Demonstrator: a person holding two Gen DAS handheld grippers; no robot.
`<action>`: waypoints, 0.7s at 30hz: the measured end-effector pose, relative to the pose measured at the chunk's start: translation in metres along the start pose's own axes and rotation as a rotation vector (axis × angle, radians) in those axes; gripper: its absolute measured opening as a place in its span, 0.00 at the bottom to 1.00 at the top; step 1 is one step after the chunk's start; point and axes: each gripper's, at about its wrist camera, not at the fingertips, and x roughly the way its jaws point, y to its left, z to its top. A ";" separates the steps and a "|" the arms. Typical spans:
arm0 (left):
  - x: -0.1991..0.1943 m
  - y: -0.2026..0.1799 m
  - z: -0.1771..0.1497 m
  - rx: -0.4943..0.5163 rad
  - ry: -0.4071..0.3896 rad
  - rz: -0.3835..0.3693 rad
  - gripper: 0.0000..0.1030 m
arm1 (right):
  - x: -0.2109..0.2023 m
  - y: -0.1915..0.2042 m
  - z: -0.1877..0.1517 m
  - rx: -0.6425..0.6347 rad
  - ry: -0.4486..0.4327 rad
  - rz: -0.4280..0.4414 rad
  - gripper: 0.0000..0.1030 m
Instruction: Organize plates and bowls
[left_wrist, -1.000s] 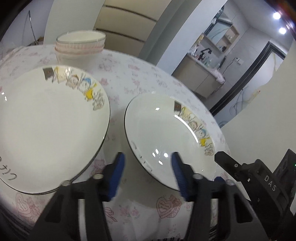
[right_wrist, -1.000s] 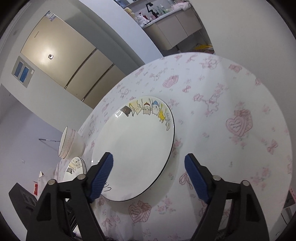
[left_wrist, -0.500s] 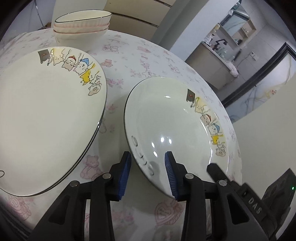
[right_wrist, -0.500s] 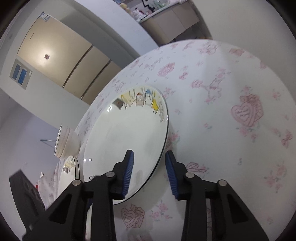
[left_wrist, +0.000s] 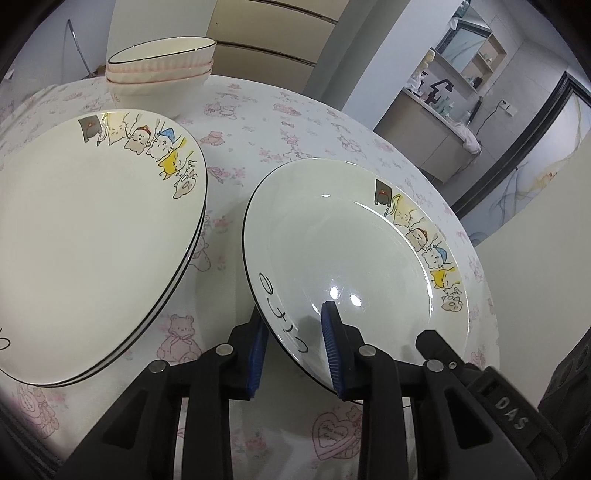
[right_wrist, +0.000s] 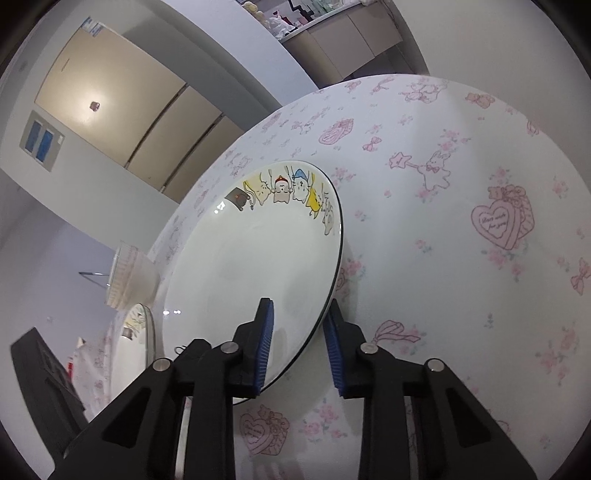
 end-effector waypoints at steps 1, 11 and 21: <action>0.000 0.000 0.000 0.002 -0.001 0.002 0.30 | 0.000 0.003 -0.001 -0.019 -0.002 -0.022 0.21; -0.001 -0.003 -0.002 0.040 -0.006 0.023 0.25 | 0.000 0.007 -0.002 -0.040 -0.022 -0.054 0.19; -0.008 -0.008 -0.005 0.073 -0.037 0.015 0.26 | -0.010 0.013 -0.004 -0.071 -0.072 -0.071 0.20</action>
